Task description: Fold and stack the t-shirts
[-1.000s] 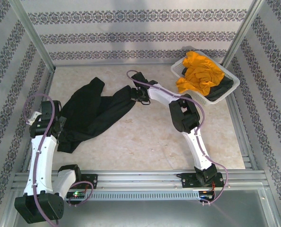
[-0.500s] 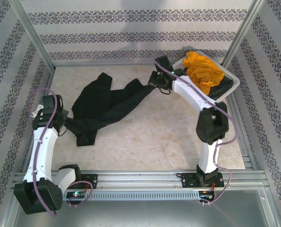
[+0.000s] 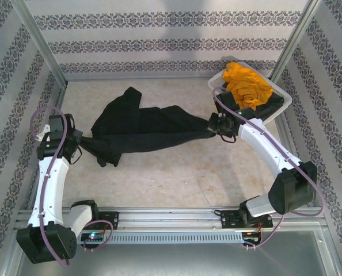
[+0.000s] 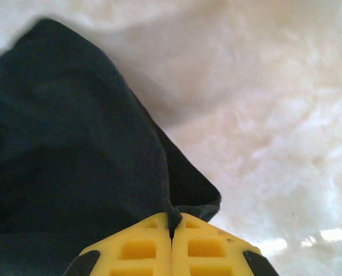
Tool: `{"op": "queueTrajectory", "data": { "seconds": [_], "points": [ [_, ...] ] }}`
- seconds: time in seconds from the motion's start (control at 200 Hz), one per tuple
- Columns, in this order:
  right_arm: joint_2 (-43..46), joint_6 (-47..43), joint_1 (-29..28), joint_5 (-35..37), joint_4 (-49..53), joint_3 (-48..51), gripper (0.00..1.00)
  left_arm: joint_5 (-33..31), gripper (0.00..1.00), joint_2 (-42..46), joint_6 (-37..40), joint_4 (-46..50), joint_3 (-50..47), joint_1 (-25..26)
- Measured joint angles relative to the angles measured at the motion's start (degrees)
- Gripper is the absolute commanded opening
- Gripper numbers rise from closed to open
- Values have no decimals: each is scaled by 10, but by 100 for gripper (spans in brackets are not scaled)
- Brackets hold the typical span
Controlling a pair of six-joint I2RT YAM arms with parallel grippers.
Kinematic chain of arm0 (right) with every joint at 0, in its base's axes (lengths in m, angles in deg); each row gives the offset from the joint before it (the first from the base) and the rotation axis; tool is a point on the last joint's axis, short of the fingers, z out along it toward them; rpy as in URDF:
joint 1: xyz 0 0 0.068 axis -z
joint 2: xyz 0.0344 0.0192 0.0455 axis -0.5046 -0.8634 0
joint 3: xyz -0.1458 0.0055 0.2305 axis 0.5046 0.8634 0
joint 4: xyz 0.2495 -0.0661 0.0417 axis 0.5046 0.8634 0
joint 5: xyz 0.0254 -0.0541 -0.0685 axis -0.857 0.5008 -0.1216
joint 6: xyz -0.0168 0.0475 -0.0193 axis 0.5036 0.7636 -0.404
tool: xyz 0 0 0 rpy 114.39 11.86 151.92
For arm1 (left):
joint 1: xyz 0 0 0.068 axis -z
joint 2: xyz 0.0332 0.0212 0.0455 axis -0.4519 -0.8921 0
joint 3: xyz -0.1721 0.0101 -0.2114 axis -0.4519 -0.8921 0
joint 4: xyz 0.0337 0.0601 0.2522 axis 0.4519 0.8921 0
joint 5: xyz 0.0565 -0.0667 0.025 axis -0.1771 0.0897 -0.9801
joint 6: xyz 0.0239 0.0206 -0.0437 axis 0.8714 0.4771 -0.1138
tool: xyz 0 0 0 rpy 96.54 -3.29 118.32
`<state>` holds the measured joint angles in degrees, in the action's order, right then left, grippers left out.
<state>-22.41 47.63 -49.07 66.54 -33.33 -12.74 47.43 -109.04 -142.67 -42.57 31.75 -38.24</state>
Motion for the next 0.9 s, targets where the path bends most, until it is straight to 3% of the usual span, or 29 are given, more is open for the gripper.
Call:
{"op": "queueTrajectory", "data": {
  "seconds": [0.16,0.415,0.615,0.904],
  "points": [
    [-86,-1,22,-29,-12,16,0,1,0,6,-3,18,-41,0],
    [-212,-9,29,-43,-2,-90,0,-1,0,-39,-3,18,-30,0],
    [-195,-6,33,-36,6,-78,0,-12,0,-46,-3,23,7,0],
    [-5,-2,34,-31,8,43,0,-22,0,-45,-4,48,11,0]
  ]
}}
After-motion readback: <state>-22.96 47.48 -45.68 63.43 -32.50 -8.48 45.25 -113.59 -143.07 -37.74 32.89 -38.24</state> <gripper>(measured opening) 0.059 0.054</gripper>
